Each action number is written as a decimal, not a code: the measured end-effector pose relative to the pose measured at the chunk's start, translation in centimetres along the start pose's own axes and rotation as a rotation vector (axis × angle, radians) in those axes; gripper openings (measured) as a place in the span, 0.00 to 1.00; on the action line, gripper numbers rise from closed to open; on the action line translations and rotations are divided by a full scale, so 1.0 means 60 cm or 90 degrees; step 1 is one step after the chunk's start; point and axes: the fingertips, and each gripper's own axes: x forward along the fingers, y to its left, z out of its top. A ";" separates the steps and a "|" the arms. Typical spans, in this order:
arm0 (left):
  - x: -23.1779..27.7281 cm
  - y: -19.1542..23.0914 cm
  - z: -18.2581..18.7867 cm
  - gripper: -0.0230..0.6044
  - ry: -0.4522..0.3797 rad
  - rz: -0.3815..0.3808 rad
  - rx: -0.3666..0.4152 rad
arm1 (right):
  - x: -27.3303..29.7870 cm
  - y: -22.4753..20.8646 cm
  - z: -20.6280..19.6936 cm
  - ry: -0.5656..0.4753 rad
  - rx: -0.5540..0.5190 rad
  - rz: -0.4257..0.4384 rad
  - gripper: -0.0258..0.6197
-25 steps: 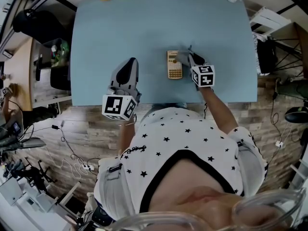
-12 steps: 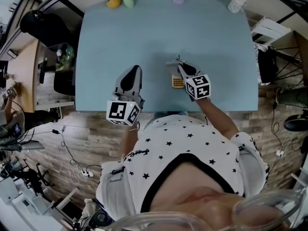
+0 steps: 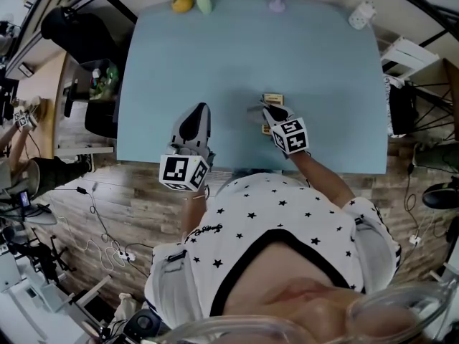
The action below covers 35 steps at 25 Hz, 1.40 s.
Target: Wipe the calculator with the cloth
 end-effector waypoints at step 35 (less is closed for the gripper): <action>0.066 -0.075 -0.006 0.09 0.014 -0.111 0.006 | -0.101 -0.147 -0.079 0.011 0.094 -0.169 0.09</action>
